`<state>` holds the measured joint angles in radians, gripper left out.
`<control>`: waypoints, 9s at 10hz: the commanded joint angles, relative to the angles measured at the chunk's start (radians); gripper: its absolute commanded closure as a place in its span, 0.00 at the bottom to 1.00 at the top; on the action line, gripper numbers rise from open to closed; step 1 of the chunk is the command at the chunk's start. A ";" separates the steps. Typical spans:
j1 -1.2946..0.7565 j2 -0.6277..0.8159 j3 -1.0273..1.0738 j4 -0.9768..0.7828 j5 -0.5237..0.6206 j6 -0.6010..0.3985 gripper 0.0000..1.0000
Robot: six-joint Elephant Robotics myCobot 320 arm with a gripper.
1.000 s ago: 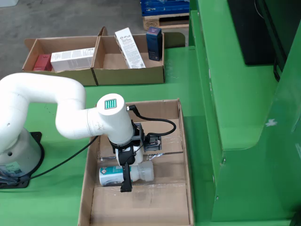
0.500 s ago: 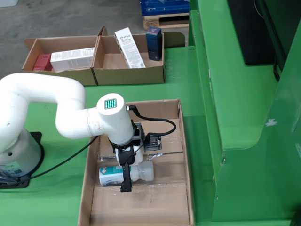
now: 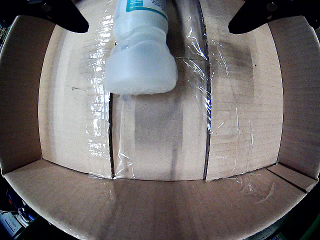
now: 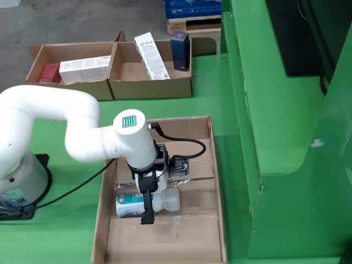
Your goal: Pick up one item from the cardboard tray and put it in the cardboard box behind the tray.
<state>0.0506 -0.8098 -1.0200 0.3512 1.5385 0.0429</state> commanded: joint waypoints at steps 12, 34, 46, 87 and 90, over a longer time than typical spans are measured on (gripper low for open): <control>0.003 0.024 0.027 0.012 0.001 0.002 1.00; -0.012 -0.127 0.174 -0.044 0.019 -0.031 1.00; -0.029 -0.270 0.345 -0.131 0.034 -0.040 1.00; -0.029 -0.270 0.345 -0.131 0.034 -0.040 1.00; -0.029 -0.270 0.345 -0.131 0.034 -0.040 1.00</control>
<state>0.0260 -1.0907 -0.6903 0.2115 1.5753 0.0091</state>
